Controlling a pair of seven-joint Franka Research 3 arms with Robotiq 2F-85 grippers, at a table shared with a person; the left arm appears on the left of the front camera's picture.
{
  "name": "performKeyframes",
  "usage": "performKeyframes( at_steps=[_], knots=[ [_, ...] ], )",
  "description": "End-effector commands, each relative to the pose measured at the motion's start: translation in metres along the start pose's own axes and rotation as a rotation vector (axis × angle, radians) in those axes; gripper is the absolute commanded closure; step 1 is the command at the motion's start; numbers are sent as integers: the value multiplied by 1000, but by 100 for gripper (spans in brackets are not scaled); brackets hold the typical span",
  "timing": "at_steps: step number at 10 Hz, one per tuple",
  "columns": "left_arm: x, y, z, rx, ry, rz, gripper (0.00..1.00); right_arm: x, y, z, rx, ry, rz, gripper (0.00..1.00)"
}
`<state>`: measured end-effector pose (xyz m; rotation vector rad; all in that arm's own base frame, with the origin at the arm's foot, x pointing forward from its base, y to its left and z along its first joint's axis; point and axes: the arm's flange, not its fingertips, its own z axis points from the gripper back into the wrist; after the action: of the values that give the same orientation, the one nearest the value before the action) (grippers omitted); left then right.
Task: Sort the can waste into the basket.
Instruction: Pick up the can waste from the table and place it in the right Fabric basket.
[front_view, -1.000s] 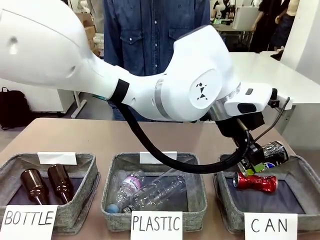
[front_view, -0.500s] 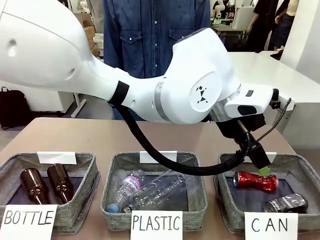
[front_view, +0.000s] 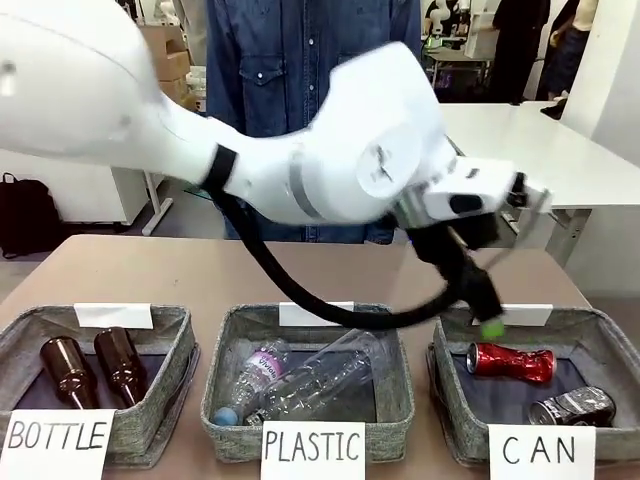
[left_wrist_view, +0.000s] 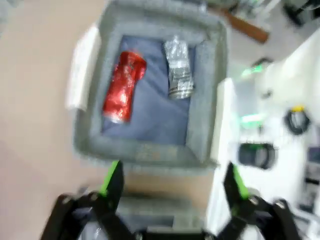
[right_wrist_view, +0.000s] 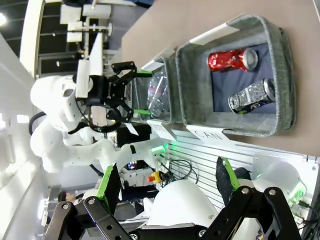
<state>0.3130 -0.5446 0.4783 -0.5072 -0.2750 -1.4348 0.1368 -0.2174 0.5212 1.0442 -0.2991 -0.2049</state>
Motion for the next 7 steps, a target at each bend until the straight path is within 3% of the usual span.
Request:
performKeyframes(
  at_steps=[1, 4, 5, 7],
  knots=[
    [-47, 11, 87, -91, 107, 123, 0, 17, 17, -20, 34, 26, 73, 0],
    [-141, 43, 203, -30, -79, 411, 0, 59, 85, -112, 23, 102, 234, 0],
    [-179, 51, 228, 59, -145, 548, 0, 68, 107, -142, 15, 62, 270, 0],
    [-260, 52, 272, 109, -321, 746, 0, 69, 140, -191, 96, 40, 314, 0]
  ],
)
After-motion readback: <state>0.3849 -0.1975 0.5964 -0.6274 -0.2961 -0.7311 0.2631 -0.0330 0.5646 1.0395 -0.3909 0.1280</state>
